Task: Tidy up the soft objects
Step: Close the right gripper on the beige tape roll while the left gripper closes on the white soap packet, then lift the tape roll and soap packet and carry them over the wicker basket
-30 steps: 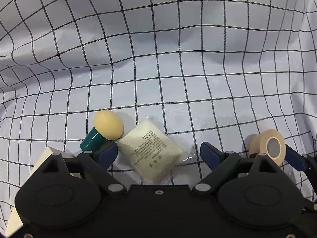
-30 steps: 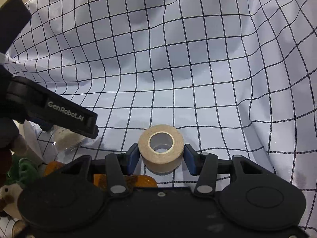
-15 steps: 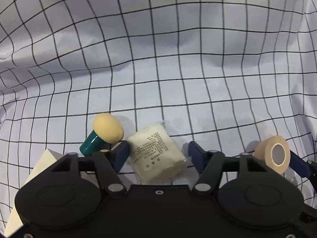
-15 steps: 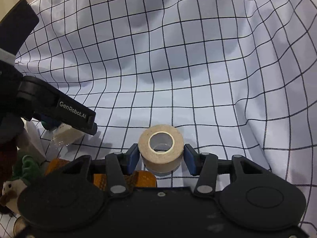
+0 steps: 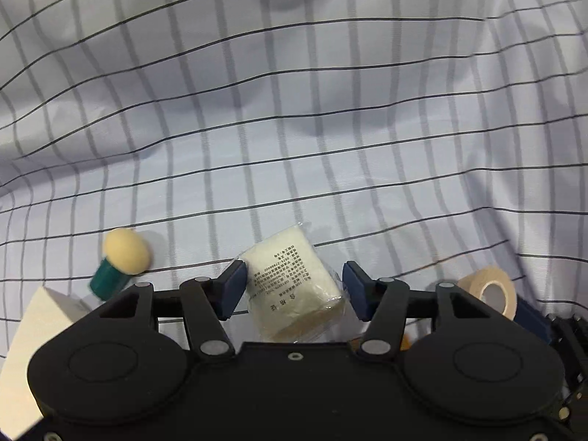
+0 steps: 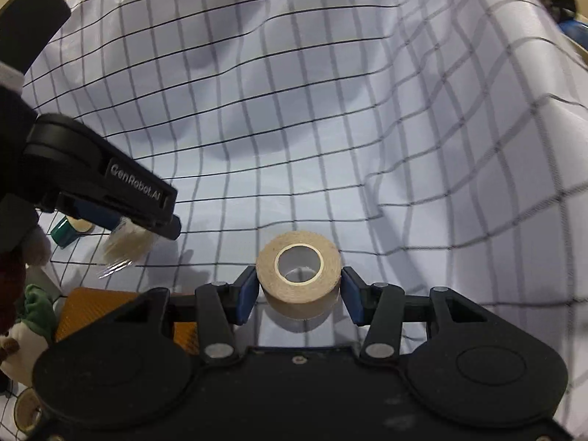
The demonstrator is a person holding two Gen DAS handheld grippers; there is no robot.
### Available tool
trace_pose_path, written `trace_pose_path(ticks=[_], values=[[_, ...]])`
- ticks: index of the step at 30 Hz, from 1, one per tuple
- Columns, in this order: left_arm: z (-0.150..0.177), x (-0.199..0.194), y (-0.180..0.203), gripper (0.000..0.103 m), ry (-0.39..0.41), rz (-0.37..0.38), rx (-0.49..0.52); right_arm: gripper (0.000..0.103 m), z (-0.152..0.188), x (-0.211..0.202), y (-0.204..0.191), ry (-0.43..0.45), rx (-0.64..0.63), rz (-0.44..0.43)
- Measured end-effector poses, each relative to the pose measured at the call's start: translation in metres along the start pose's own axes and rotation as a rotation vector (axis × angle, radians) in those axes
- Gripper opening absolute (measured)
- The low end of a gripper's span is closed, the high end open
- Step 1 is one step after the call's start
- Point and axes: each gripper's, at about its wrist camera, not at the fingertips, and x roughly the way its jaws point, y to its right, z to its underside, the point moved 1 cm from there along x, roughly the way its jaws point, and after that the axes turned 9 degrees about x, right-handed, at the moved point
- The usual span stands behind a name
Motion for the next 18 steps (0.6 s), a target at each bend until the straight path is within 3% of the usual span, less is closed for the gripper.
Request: trace_pose_path(ticks=[10, 18], values=[[-0.007, -0.005, 0.052, 0.055, 0.013, 0.117, 0.075, 0.048, 0.018, -0.029, 0.032, -0.013, 0.059, 0.034], [0.006, -0.011, 0.086, 0.055, -0.014, 0.211, 0.12, 0.048, 0.032, -0.051, 0.049, -0.029, 0.092, 0.035]])
